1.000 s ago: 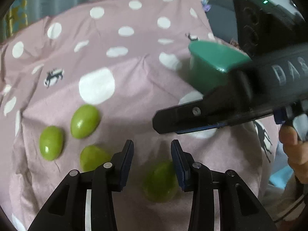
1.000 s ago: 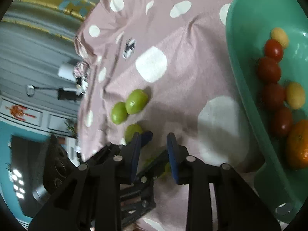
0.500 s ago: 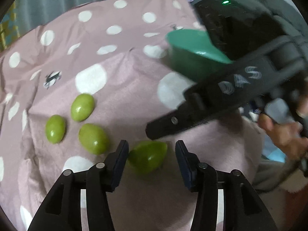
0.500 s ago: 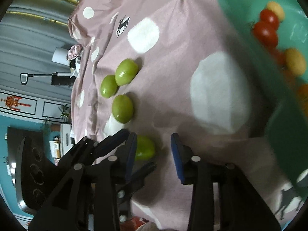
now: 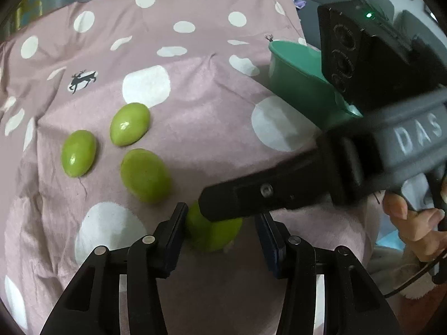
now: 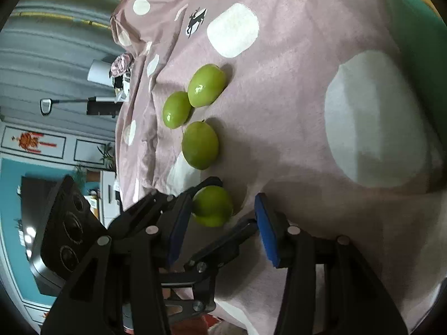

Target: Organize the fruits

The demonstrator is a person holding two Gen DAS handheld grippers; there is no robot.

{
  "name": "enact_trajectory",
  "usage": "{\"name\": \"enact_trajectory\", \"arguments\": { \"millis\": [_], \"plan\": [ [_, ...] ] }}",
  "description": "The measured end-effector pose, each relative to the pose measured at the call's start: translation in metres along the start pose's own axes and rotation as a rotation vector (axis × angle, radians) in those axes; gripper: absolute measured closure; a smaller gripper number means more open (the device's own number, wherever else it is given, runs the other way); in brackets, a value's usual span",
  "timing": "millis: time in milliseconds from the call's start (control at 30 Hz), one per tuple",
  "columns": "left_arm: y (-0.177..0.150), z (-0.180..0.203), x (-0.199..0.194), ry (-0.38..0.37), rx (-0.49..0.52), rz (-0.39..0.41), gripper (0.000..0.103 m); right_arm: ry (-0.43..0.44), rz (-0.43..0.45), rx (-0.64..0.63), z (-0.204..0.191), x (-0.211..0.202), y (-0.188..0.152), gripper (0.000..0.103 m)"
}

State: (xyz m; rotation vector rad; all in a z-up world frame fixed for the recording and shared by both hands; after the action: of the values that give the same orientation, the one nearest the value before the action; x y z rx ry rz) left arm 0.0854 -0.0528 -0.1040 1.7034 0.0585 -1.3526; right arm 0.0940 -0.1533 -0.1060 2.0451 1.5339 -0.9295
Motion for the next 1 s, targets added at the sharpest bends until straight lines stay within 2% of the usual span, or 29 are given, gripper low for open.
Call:
{"name": "enact_trajectory", "arguments": {
  "millis": [233, 567, 767, 867, 1000],
  "plan": [
    [-0.010, -0.011, -0.009, -0.016, -0.078, 0.027, 0.068, 0.003, -0.004, -0.043, -0.011, 0.011, -0.006, 0.063],
    [-0.009, -0.011, -0.013, -0.025, -0.115, 0.052, 0.069, 0.011, 0.039, -0.060, -0.013, 0.008, -0.004, 0.065],
    [0.006, -0.005, -0.024, -0.009, -0.101, 0.076, 0.069, 0.044, 0.078, -0.071, -0.019, -0.012, -0.002, 0.067],
    [0.022, 0.003, -0.032, -0.002, -0.071, 0.095, 0.069, 0.086, 0.114, -0.076, -0.022, -0.032, 0.001, 0.070],
    [0.052, 0.021, -0.039, 0.012, -0.021, 0.129, 0.069, 0.122, 0.179, -0.097, -0.023, -0.065, 0.003, 0.070]
  ]
}}
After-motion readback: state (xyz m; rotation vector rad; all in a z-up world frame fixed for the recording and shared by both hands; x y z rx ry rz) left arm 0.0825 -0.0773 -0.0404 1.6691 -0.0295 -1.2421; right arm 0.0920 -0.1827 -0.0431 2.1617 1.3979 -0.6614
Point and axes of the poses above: each gripper's, at about its wrist camera, not at the fingertips, and x roughly the way its jaws point, z to its right, y to its top, the point moved 5 cm from there along x, roughly the way its jaws point, and after that the axes turned 15 degrees about x, right-handed, at the moved point
